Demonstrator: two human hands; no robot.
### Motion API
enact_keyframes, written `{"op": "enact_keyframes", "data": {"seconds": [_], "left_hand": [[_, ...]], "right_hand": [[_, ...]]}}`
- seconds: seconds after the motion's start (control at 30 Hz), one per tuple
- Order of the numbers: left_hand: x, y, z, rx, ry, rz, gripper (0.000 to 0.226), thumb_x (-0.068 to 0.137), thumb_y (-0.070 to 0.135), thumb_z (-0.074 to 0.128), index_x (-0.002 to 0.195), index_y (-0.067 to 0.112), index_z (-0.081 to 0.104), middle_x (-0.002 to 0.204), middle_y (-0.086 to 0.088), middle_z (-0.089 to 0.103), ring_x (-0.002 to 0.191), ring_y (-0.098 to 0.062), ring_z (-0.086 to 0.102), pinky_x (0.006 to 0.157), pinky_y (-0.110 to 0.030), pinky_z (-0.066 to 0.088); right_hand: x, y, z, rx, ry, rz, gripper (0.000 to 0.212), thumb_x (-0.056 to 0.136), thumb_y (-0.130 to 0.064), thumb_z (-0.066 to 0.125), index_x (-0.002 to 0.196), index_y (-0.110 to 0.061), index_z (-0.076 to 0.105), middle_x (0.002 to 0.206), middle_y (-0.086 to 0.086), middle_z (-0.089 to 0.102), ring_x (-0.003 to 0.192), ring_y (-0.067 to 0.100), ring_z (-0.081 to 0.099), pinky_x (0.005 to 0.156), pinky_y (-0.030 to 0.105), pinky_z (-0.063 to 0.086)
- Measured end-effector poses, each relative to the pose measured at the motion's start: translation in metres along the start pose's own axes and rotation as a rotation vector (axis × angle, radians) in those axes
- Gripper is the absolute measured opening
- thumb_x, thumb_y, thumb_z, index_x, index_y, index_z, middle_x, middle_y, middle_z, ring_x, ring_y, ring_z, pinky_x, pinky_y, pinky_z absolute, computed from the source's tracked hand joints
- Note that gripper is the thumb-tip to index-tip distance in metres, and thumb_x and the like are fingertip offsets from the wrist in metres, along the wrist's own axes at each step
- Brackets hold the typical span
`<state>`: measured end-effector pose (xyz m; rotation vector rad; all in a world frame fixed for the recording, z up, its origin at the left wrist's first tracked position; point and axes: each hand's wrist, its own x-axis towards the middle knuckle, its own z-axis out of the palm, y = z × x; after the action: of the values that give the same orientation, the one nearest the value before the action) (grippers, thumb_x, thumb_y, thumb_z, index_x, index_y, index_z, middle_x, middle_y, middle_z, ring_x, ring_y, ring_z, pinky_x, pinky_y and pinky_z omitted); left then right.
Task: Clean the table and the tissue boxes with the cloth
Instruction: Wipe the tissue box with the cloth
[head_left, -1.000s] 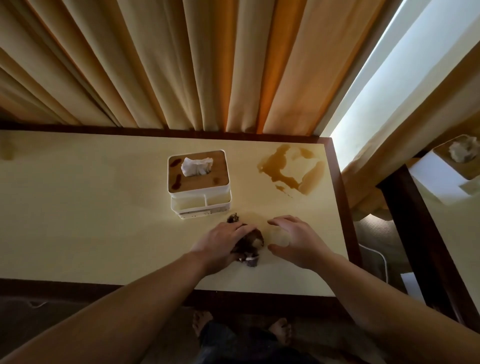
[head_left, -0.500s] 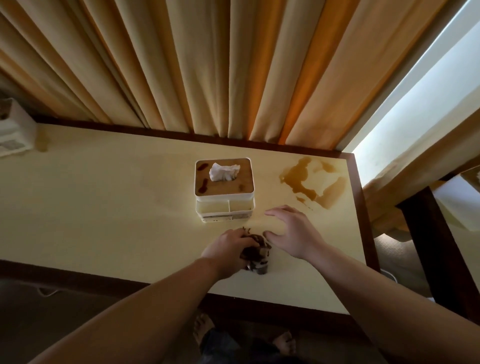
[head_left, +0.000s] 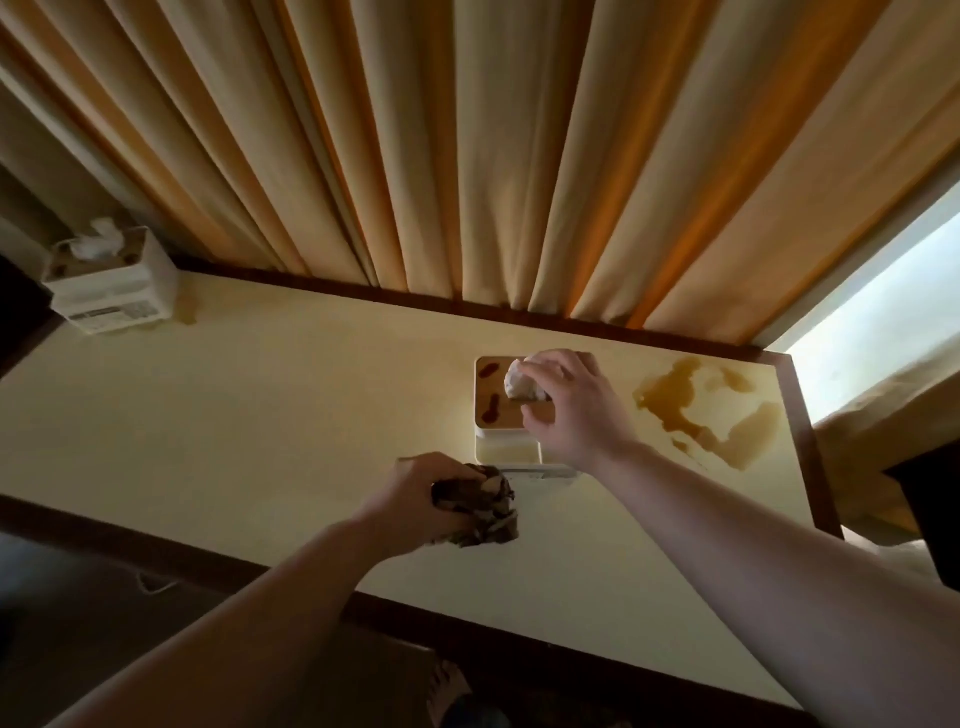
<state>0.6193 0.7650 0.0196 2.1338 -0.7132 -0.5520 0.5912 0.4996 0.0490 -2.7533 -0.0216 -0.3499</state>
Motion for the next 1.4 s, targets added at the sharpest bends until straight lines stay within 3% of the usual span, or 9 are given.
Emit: {"op": "enact_keyframes", "data": {"seconds": [0.13,0.3,0.37,0.47,0.67,0.83,0.97,1.23,1.4], "left_hand": [[0.004,-0.012,-0.025,-0.017,0.117,-0.022,0.048,0.071,0.016,0.093,0.112,0.035,0.076,0.108,0.018,0.07,0.099,0.002,0.066,0.084,-0.024,0.059],[0.018,-0.009,-0.036,-0.055,0.21,-0.001,0.05,0.072,0.014,0.092,0.113,0.036,0.075,0.102,0.014,0.07,0.08,-0.006,0.07,0.065,-0.031,0.061],[0.027,-0.007,-0.036,-0.049,0.254,0.052,0.051,0.072,0.012,0.091,0.116,0.034,0.076,0.103,0.014,0.07,0.08,-0.004,0.068,0.064,-0.022,0.056],[0.042,-0.002,-0.036,0.047,0.292,0.148,0.053,0.075,0.015,0.088,0.123,0.031,0.072,0.114,0.012,0.066,0.096,-0.002,0.063,0.078,-0.011,0.05],[0.084,0.016,-0.043,0.244,0.131,0.2,0.05,0.085,0.027,0.078,0.132,0.035,0.064,0.128,0.008,0.052,0.114,-0.012,0.051,0.097,-0.027,0.051],[0.11,0.026,-0.045,0.411,-0.034,0.18,0.048,0.085,0.032,0.075,0.131,0.041,0.063,0.133,0.009,0.052,0.115,-0.01,0.045,0.099,-0.032,0.047],[0.131,0.033,-0.051,0.474,-0.039,0.183,0.05,0.084,0.027,0.077,0.131,0.04,0.066,0.132,0.01,0.053,0.116,-0.009,0.046,0.1,-0.032,0.048],[0.178,0.051,-0.05,0.529,0.018,0.131,0.044,0.086,0.032,0.076,0.128,0.037,0.066,0.124,0.005,0.06,0.112,-0.017,0.055,0.092,-0.037,0.052],[0.159,0.042,-0.04,0.501,0.034,0.127,0.044,0.083,0.03,0.078,0.126,0.036,0.067,0.119,0.007,0.06,0.108,-0.014,0.052,0.091,-0.033,0.05]], "right_hand": [[0.016,-0.012,0.012,-0.165,-0.085,-0.073,0.049,0.099,-0.047,0.057,0.146,-0.033,0.056,0.157,0.003,0.041,0.145,0.028,0.032,0.118,0.05,0.034],[0.015,-0.004,0.012,-0.231,-0.144,0.03,0.049,0.104,-0.054,0.045,0.144,-0.028,0.059,0.16,0.003,0.039,0.148,0.028,0.028,0.121,0.049,0.028],[0.014,0.004,0.01,-0.218,-0.164,0.082,0.053,0.103,-0.06,0.041,0.143,-0.029,0.056,0.159,0.004,0.04,0.148,0.028,0.028,0.121,0.049,0.029],[0.015,0.017,0.008,-0.153,-0.238,0.14,0.061,0.097,-0.069,0.043,0.143,-0.031,0.052,0.161,0.003,0.034,0.151,0.028,0.025,0.122,0.05,0.031],[0.019,0.027,0.017,-0.035,-0.265,0.124,0.083,0.086,-0.074,0.064,0.15,-0.028,0.036,0.166,0.002,0.028,0.154,0.025,0.023,0.127,0.045,0.025],[0.015,0.034,0.031,-0.118,-0.305,0.137,0.106,0.089,-0.081,0.049,0.166,-0.026,0.002,0.174,-0.001,0.004,0.16,0.022,-0.003,0.129,0.041,-0.002],[0.014,0.033,0.033,-0.168,-0.283,0.111,0.105,0.089,-0.085,0.037,0.167,-0.02,0.007,0.174,0.003,0.007,0.16,0.025,-0.001,0.127,0.039,-0.007],[0.013,0.034,0.036,-0.169,-0.21,0.09,0.103,0.091,-0.089,0.029,0.163,-0.015,0.021,0.17,0.006,0.021,0.158,0.025,0.01,0.131,0.044,0.005],[0.015,0.033,0.035,-0.151,-0.257,0.141,0.109,0.088,-0.092,0.032,0.166,-0.018,0.013,0.173,0.003,0.01,0.159,0.023,0.001,0.127,0.037,-0.008]]}}
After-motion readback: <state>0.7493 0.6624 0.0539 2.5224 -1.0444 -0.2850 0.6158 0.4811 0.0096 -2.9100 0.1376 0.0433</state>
